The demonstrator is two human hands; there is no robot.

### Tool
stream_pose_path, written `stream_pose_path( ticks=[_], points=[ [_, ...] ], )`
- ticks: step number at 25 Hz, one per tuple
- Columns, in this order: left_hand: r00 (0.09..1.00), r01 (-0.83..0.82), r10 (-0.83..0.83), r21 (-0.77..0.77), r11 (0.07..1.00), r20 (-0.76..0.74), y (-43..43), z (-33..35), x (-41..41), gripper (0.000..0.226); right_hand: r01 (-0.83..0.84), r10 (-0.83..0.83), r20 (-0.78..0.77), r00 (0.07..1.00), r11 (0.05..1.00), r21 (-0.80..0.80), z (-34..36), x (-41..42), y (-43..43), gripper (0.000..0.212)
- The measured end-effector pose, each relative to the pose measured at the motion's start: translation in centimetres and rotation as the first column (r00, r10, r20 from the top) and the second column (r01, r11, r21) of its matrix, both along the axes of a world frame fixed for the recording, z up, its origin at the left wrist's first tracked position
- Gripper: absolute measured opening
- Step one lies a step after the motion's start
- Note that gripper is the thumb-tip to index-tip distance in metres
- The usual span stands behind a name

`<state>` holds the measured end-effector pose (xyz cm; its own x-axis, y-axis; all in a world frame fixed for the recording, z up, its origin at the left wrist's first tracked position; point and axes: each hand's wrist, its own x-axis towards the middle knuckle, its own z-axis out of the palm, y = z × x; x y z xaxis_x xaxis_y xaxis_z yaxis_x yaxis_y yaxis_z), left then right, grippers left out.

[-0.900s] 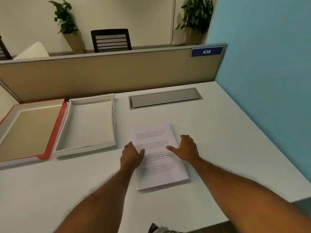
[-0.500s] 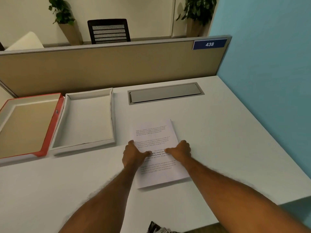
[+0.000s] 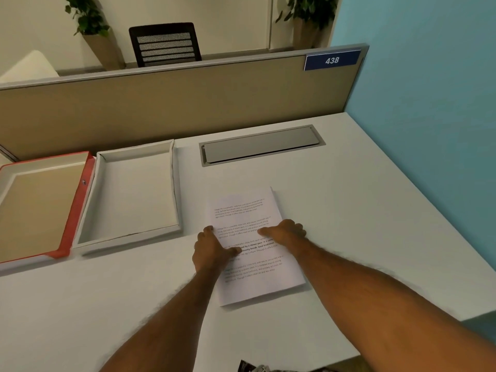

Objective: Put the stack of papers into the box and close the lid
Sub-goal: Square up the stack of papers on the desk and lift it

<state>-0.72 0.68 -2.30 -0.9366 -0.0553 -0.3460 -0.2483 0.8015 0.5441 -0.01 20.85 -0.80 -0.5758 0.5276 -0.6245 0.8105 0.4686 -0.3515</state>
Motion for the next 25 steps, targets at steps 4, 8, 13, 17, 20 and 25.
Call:
stream_pose_path(
  ticks=[4,8,13,17,20,25],
  points=[
    [1.000,0.001,-0.001,-0.008,1.000,-0.005,0.1,0.1,0.1,0.108,0.061,-0.058,-0.077,0.995,0.998,0.034,-0.4,0.0,-0.7,0.097],
    [1.000,0.013,-0.013,-0.009,1.000,-0.003,0.2,0.3,0.2,0.108,0.181,-0.239,-0.234,0.942,0.952,-0.246,-0.6,0.0,-0.2,0.085],
    [1.000,0.006,-0.006,0.002,1.000,-0.001,0.2,0.7,0.3,0.110,0.178,-0.312,-0.297,0.903,0.898,-0.402,-1.1,0.5,0.6,0.055],
    [0.998,-0.001,-0.002,0.042,0.999,0.056,-0.3,0.5,0.1,0.121,0.096,-0.227,-0.456,0.860,0.952,-0.292,-1.1,1.6,0.0,0.042],
    [0.998,-0.033,0.023,0.157,0.987,0.066,-1.3,0.2,0.1,0.122,0.029,-0.215,-0.572,0.792,0.948,-0.316,-0.5,2.7,-0.2,0.037],
    [0.992,-0.074,0.046,0.251,0.965,0.114,-1.5,0.4,-0.2,0.098,-0.041,-0.290,-0.660,0.692,0.898,-0.438,0.9,4.6,0.6,0.037]
  ],
)
